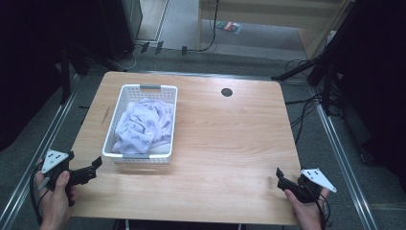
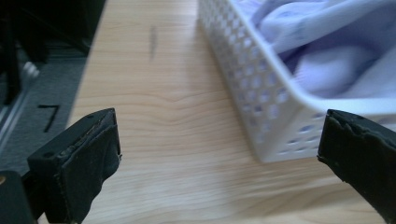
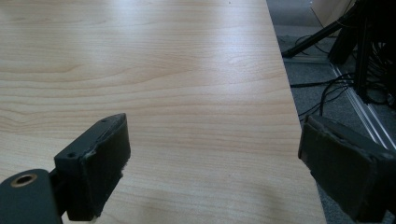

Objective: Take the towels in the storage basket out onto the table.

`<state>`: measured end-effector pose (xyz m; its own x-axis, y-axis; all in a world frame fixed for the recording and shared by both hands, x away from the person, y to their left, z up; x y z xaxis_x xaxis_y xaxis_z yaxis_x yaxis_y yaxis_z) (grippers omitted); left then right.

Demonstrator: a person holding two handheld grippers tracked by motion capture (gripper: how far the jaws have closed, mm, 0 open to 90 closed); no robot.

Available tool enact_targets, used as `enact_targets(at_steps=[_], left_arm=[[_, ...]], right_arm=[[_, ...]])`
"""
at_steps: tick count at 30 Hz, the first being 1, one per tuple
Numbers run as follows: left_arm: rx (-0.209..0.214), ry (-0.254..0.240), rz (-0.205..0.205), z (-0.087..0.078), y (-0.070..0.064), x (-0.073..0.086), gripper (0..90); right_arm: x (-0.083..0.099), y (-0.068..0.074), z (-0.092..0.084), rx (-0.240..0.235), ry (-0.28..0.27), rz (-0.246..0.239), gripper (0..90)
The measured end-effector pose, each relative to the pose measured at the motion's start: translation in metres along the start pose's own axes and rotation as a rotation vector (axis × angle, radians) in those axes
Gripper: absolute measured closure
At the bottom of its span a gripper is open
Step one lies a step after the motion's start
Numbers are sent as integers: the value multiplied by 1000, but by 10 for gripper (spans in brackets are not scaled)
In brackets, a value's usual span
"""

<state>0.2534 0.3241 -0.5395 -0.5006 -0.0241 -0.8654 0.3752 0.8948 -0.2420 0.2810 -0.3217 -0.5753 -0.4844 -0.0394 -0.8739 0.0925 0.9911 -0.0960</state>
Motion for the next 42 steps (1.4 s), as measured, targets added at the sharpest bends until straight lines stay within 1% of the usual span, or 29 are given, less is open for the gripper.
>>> enact_targets(at_steps=[1, 2, 3, 4, 5, 9, 10, 11, 12, 13, 14, 15, 16, 17, 18, 20, 22, 24, 27, 28, 29, 32, 33, 34, 35, 37, 38, 40, 42], left_arm=[[9, 9, 20, 0, -6, -4, 0], [9, 22, 37, 1, -10, -8, 0], [16, 32, 49, 2, -13, -11, 0], [16, 32, 49, 2, -13, -11, 0], [35, 51, 59, 3, -20, -15, 0], [53, 70, 88, 8, -30, -26, 0], [53, 70, 88, 8, -30, -26, 0], [69, 76, 90, 12, -35, -33, 0], [78, 78, 93, 13, -38, -36, 0], [78, 78, 93, 13, -38, -36, 0], [90, 89, 99, 17, -43, -43, 0], [90, 89, 99, 17, -43, -43, 0], [103, 97, 99, 20, -49, -51, 0], [103, 97, 99, 20, -49, -51, 0], [101, 110, 107, 23, -53, -60, 0], [107, 131, 116, 28, -56, -68, 0], [107, 138, 122, 30, -57, -71, 0], [109, 190, 121, 42, -59, -83, 0], [106, 239, 121, 52, -59, -90, 0], [106, 239, 121, 52, -59, -90, 0], [115, 273, 121, 61, -60, -95, 0], [125, 339, 115, 74, -62, -97, 0], [130, 348, 111, 78, -62, -97, 0], [144, 367, 110, 82, -62, -97, 0], [144, 367, 110, 82, -62, -97, 0], [170, 412, 87, 93, -64, -95, 0], [171, 436, 86, 99, -64, -92, 0], [162, 460, 82, 107, -64, -89, 0], [143, 492, 78, 115, -63, -88, 0]], right_arm=[[0, 0, 0, 1, 2, 2, 91], [0, 0, 0, 1, 3, 4, 92], [0, 0, 0, 1, 2, 6, 92], [0, 0, 0, 1, 4, 7, 92], [0, 0, 0, 0, 5, 7, 92], [0, 0, 0, -1, 6, 3, 92], [0, 0, 0, -1, 6, 3, 92], [0, 0, 1, -4, 8, 4, 92], [0, 0, 1, -3, 10, 5, 92], [0, 0, 1, -3, 10, 5, 92], [0, 0, 1, -3, 6, 7, 92], [0, 0, 1, -3, 6, 7, 92], [0, 0, 0, -4, 6, 8, 92], [0, 0, 0, -4, 6, 8, 92], [0, 0, 0, -4, 6, 8, 92], [0, 0, 0, -4, 6, 7, 92], [0, 0, 0, -4, 6, 7, 92], [0, 0, 1, -3, 7, 7, 93], [0, 0, 1, -3, 10, 4, 93], [0, 0, 1, -3, 10, 4, 93], [0, 0, 1, -3, 10, 3, 93], [0, 0, 1, -5, 12, 2, 93], [0, 0, 1, -2, 16, 6, 95], [0, 0, 1, -2, 15, 7, 96], [0, 0, 1, -1, 15, 7, 96], [0, 0, 1, -2, 16, 7, 96], [0, -1, 1, -2, 16, 7, 96], [0, -1, 1, -2, 16, 8, 96], [0, -1, 1, -3, 17, 9, 96]])
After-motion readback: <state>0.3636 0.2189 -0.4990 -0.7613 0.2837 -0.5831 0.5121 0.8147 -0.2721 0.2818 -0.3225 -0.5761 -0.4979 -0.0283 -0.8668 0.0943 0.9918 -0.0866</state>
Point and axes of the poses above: each handheld gripper's, and its own axes: z roughly forward along the jaws, x roughly out of its underside, y roughly to its left, the point moved 6 cm from there along z, roughly forward along the jaws, and after that the axes turned 15 degrees about x, right-handed, at the moved point
